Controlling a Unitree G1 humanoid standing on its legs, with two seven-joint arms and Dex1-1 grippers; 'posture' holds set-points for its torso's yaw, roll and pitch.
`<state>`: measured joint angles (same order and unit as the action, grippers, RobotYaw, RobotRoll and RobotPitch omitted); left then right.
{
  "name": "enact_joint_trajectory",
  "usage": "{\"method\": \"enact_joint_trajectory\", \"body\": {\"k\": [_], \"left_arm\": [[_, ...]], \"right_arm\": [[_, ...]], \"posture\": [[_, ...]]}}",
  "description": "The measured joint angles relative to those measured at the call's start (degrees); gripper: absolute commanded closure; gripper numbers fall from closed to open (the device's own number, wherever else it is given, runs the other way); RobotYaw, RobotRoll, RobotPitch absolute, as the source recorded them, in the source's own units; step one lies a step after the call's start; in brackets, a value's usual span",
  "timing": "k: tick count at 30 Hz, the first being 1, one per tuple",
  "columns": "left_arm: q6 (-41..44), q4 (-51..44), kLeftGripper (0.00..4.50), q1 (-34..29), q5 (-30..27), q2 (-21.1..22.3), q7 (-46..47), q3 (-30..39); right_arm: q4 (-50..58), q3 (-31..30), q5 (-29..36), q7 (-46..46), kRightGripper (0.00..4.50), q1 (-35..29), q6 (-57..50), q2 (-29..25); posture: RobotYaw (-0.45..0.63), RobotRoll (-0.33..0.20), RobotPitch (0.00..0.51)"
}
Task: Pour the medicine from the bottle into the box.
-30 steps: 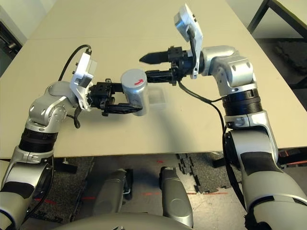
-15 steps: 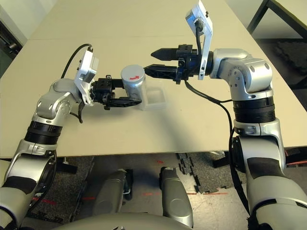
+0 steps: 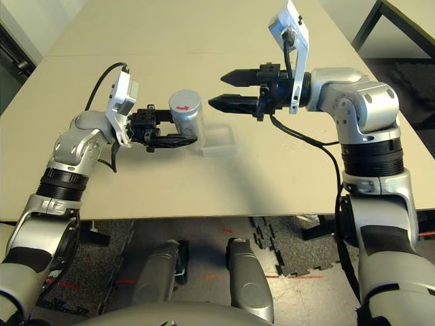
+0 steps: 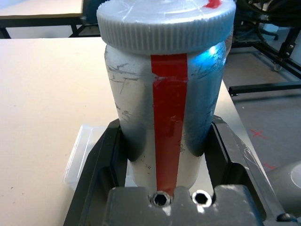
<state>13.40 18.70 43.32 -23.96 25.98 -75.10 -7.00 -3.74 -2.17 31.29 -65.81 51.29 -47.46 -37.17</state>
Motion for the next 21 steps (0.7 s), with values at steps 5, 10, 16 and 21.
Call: {"method": "enact_joint_trajectory", "body": {"k": [5,10,16,21], "left_arm": [[-1.1,2.4,1.99,1.3,0.4,0.0,0.1,0.4],[-1.4,3.0,1.99,1.3,0.6,-0.2,0.1,0.4],[-1.5,3.6,1.99,1.3,0.8,-0.7,0.5,0.4],[-1.5,3.8,1.99,1.3,0.8,-1.0,0.6,0.4]], "right_arm": [[2.6,0.1,1.2,0.6,0.00,-0.1,-0.2,2.0],[3.7,0.1,1.6,3.6,0.00,0.3,-0.1,5.5],[3.8,0.0,1.1,6.5,0.00,1.2,1.7,8.6],[3.8,-1.7,0.0,6.8,0.00,1.4,3.3,9.4]], "posture": [[0.03,0.000,0.130],[0.03,0.000,0.129],[0.03,0.000,0.129],[0.03,0.000,0.134]]}}
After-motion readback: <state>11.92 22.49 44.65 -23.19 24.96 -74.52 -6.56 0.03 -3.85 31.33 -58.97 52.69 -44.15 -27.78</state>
